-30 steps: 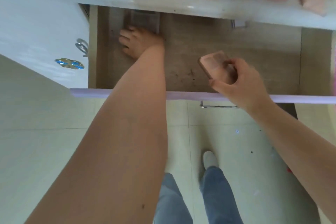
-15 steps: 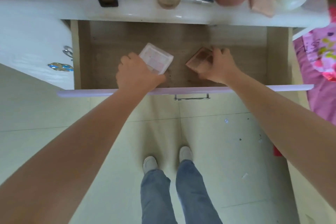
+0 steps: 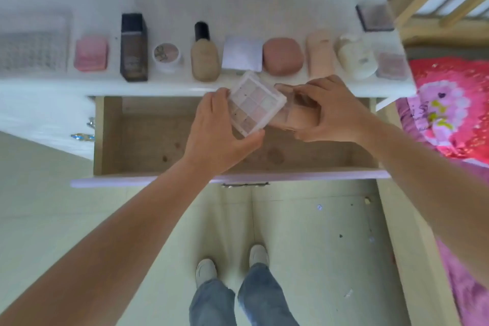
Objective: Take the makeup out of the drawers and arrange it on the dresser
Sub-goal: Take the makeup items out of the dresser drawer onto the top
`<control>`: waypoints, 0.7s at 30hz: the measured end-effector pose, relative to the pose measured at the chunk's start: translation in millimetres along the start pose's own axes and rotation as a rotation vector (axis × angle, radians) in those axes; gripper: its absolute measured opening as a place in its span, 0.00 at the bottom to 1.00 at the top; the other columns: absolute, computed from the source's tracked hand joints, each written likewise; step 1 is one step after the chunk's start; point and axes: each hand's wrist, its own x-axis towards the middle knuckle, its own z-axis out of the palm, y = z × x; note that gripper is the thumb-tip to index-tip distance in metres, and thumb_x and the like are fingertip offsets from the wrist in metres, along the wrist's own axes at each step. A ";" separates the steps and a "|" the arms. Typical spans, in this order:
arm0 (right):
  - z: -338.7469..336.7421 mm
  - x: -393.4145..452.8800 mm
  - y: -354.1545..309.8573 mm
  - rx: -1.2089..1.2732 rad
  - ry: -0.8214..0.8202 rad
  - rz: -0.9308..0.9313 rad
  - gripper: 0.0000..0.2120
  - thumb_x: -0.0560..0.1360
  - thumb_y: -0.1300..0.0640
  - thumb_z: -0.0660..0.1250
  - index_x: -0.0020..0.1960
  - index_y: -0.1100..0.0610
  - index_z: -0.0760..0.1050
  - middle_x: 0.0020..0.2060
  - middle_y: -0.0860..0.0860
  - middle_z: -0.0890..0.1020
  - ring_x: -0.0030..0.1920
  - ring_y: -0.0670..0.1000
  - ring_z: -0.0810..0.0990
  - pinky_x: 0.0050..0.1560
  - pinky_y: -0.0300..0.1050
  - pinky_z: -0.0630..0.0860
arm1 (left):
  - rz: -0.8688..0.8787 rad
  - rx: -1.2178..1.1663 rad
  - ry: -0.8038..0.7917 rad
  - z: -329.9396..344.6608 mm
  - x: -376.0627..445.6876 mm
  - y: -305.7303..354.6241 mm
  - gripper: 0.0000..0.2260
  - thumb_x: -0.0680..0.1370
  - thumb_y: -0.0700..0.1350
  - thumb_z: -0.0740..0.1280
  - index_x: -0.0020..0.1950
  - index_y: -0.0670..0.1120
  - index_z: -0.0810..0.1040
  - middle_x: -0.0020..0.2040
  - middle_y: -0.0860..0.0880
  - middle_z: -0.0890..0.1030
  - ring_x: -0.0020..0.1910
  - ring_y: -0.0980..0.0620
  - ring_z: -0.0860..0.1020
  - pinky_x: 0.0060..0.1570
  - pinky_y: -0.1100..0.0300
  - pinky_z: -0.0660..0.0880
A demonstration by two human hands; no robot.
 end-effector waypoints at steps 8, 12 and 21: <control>-87.1 28.7 83.8 -0.008 0.062 0.137 0.37 0.64 0.53 0.76 0.68 0.55 0.64 0.64 0.56 0.70 0.65 0.57 0.64 0.65 0.45 0.58 | -0.149 -0.003 0.099 0.2 104.9 84.5 0.35 0.69 0.60 0.65 0.68 0.40 0.62 0.64 0.42 0.65 0.66 0.44 0.62 0.63 0.56 0.60; -98.2 74.2 104.9 -0.035 0.070 0.152 0.36 0.65 0.53 0.75 0.68 0.57 0.64 0.64 0.56 0.71 0.66 0.55 0.65 0.67 0.44 0.54 | -0.169 0.074 0.105 17.1 154.9 85.9 0.30 0.75 0.53 0.61 0.73 0.46 0.53 0.64 0.39 0.64 0.65 0.41 0.61 0.62 0.50 0.62; -92.0 163.1 135.3 -0.091 -0.140 0.225 0.39 0.69 0.59 0.70 0.73 0.53 0.53 0.66 0.56 0.64 0.68 0.58 0.60 0.64 0.50 0.63 | -0.128 0.386 0.029 44.5 247.5 74.8 0.25 0.77 0.57 0.60 0.66 0.40 0.65 0.64 0.37 0.66 0.64 0.41 0.65 0.60 0.48 0.64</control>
